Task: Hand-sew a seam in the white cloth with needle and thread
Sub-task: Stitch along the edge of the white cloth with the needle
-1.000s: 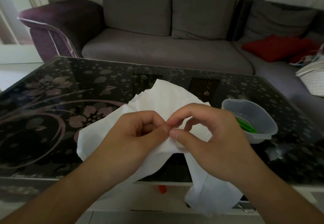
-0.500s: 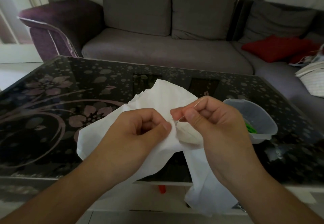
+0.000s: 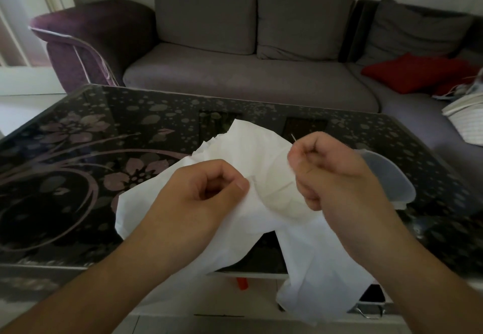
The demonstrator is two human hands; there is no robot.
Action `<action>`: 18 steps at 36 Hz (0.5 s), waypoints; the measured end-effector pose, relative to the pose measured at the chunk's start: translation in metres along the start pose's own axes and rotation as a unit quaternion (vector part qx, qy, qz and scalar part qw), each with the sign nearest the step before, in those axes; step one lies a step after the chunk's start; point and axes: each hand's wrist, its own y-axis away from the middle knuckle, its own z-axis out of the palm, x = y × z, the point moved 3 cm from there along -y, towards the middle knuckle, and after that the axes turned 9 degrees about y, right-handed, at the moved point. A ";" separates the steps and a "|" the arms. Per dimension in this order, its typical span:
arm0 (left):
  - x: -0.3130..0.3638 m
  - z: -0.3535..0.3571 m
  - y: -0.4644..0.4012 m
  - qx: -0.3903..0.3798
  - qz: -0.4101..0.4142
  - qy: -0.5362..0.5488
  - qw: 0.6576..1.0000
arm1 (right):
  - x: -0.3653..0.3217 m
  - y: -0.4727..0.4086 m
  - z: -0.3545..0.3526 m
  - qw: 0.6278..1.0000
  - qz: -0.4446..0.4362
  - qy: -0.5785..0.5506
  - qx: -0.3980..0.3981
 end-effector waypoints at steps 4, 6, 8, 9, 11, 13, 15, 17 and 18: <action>0.000 -0.001 -0.001 0.007 0.006 -0.015 1.000 | -0.005 0.003 0.005 0.986 -0.069 0.143 -0.048; -0.001 -0.001 -0.002 0.012 0.010 -0.016 1.000 | -0.004 0.003 0.005 0.977 -0.073 0.189 -0.058; -0.002 0.000 -0.002 0.018 0.012 -0.022 1.000 | -0.001 0.002 0.004 0.974 -0.075 0.209 -0.052; -0.002 0.001 -0.002 0.020 0.012 -0.029 0.999 | 0.000 0.002 0.002 0.974 -0.078 0.208 -0.044; -0.003 0.001 -0.002 0.023 0.010 -0.047 0.999 | 0.000 0.002 -0.002 0.979 -0.080 0.184 -0.024; -0.003 0.001 -0.003 0.028 0.008 -0.058 0.998 | 0.001 0.001 -0.007 0.987 -0.076 0.142 0.007; -0.004 0.001 -0.003 0.030 0.009 -0.066 0.997 | 0.003 0.000 -0.012 0.989 -0.068 0.114 0.062; -0.004 0.001 -0.003 0.032 0.012 -0.071 0.997 | 0.006 -0.002 -0.016 0.987 -0.048 0.092 0.124; -0.004 0.001 -0.003 0.032 0.012 -0.074 0.997 | 0.008 -0.003 -0.017 0.985 -0.038 0.083 0.146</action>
